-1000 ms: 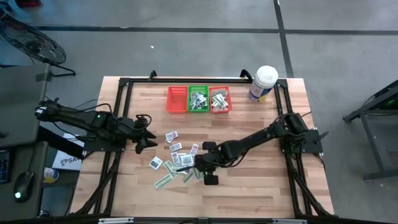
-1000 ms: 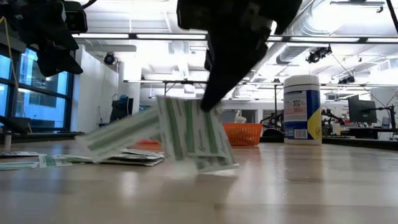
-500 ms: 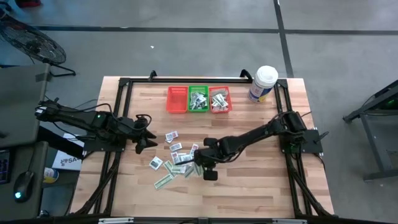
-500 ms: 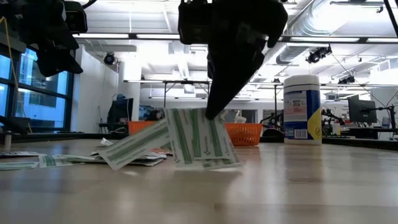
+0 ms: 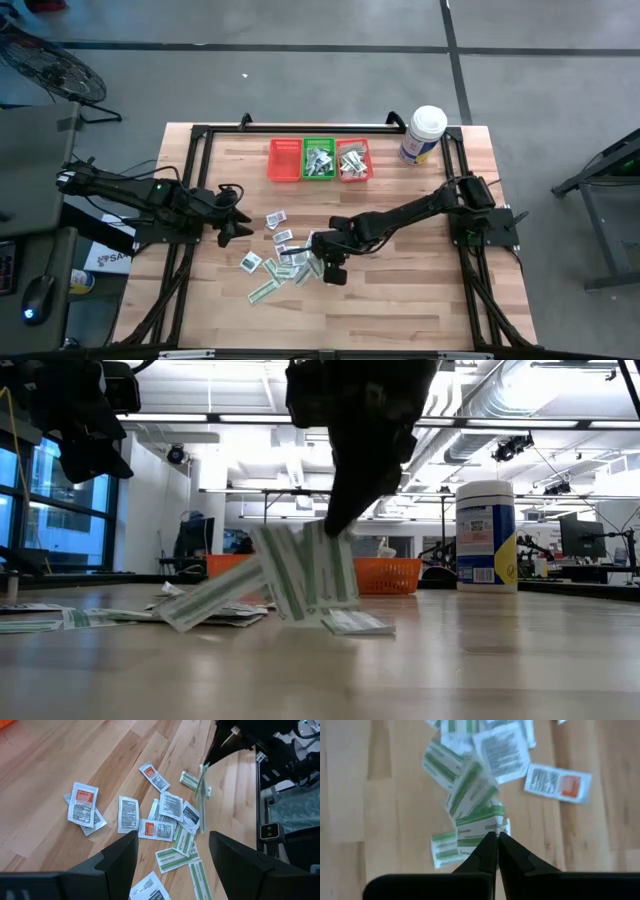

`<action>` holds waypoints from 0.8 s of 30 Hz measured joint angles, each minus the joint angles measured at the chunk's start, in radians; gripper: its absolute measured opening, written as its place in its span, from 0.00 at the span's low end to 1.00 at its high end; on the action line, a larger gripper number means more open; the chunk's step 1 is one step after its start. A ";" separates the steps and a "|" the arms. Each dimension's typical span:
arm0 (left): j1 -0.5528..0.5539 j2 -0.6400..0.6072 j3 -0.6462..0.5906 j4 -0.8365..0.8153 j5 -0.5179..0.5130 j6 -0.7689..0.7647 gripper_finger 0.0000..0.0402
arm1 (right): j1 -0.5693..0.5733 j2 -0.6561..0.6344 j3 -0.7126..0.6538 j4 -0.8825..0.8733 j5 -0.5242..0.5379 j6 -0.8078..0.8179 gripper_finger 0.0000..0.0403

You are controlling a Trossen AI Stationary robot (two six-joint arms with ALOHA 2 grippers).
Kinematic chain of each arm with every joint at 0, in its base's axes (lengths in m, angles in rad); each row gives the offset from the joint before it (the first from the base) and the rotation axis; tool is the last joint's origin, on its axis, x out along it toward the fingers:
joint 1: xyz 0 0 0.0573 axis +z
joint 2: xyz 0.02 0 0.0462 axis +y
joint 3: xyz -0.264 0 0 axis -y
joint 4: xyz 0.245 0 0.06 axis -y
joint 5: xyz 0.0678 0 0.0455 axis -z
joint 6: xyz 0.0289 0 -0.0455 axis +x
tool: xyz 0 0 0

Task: Pick & Place First Aid Supplies
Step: Put the bandage pack into the right orange bin

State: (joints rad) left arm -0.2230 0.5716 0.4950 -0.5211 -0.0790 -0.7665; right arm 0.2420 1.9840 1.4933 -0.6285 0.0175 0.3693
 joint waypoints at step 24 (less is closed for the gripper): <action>0.000 0.000 -0.001 0.004 -0.002 0.003 0.60 | -0.026 -0.127 -0.002 -0.167 0.202 0.163 0.00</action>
State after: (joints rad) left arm -0.2226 0.5716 0.4938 -0.5176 -0.0810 -0.7639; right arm 0.2161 1.8568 1.4910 -0.7954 0.2197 0.5323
